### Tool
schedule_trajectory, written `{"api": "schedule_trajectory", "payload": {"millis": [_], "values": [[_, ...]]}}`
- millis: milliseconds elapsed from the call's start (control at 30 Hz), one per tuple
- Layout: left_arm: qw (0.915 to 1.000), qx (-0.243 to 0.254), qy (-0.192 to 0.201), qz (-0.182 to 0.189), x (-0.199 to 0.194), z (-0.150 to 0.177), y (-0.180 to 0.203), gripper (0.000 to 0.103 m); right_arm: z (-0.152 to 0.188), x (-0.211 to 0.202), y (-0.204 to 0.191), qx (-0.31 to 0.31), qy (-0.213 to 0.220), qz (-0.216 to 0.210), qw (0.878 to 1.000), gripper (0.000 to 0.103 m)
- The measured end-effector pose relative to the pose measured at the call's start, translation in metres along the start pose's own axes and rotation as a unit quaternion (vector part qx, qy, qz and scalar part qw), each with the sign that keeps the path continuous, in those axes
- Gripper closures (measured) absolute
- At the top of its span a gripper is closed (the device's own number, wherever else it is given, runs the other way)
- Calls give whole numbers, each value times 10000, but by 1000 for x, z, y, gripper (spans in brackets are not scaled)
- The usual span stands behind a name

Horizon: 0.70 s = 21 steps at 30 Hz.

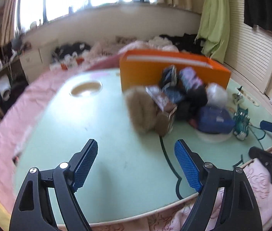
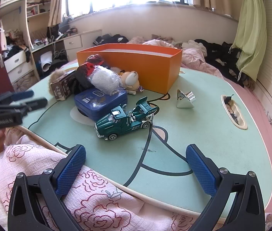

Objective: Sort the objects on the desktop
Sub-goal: 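Lift the black cube with red symbol out and set it on the black bag with the left gripper, then move the right gripper toward the green toy car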

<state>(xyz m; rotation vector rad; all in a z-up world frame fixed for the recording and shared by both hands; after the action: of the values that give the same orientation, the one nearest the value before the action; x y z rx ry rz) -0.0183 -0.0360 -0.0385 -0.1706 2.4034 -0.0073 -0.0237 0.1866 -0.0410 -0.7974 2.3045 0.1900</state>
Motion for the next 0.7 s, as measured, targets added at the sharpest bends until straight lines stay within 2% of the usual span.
{"api": "schedule_trajectory", "payload": {"millis": [167, 233, 300, 700], "values": [[9986, 16, 489, -176, 10, 7, 9, 5, 2, 1, 1, 5, -6, 4, 10000, 0], [9985, 14, 530, -150, 13, 6, 11, 0, 2, 1, 1, 16, -13, 6, 10000, 0], [9988, -40, 483, -56, 15, 6, 8, 0, 2, 1, 1, 23, -22, 10, 10000, 0], [9986, 6, 526, -37, 12, -1, 7, 0, 2, 4, 5, 71, -113, -6, 9999, 0]]}}
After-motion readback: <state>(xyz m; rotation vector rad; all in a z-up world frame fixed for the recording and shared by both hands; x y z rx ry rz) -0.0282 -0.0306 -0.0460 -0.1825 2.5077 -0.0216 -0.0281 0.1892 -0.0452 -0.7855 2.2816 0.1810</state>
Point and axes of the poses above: each gripper's, at about its wrist camera, not at the fingertips, and x roughly the way its jaws point, y to its right, z to its underside, the point moved 6 cm from there along x, roughly the way its jaws point, and after that the axes turned 5 degrees about -z, right-handed, at the moved point
